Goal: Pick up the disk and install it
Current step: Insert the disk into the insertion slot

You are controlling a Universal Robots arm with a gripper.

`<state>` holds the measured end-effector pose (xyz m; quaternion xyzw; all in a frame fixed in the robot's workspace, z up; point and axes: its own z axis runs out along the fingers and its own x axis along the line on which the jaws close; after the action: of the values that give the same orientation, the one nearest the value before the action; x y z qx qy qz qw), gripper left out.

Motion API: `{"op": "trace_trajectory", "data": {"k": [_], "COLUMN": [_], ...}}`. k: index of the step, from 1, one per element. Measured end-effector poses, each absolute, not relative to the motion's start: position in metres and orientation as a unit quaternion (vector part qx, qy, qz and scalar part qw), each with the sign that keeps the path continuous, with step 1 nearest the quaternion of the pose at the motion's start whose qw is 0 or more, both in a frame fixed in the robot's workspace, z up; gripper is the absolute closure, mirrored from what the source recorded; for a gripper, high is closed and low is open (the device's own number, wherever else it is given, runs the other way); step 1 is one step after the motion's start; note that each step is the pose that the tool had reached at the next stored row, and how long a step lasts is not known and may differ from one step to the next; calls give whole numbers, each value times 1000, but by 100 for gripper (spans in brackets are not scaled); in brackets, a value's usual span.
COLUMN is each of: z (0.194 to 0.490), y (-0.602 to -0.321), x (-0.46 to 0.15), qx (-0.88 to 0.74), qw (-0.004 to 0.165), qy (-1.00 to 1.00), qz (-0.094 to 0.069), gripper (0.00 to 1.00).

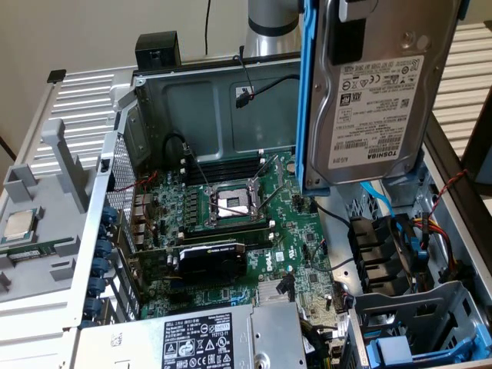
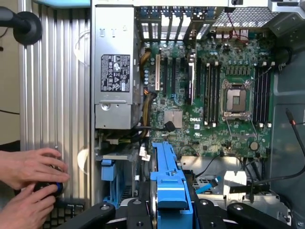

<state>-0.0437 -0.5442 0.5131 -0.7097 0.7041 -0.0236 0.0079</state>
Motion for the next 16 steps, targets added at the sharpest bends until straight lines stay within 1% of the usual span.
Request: {"op": "trace_trajectory", "data": {"k": [16], "z": [513], "y": [-577], "x": [-43], "qx": [-709], "qw": [6], "qy": [704], "qz": [-25], "gripper": [63]}}
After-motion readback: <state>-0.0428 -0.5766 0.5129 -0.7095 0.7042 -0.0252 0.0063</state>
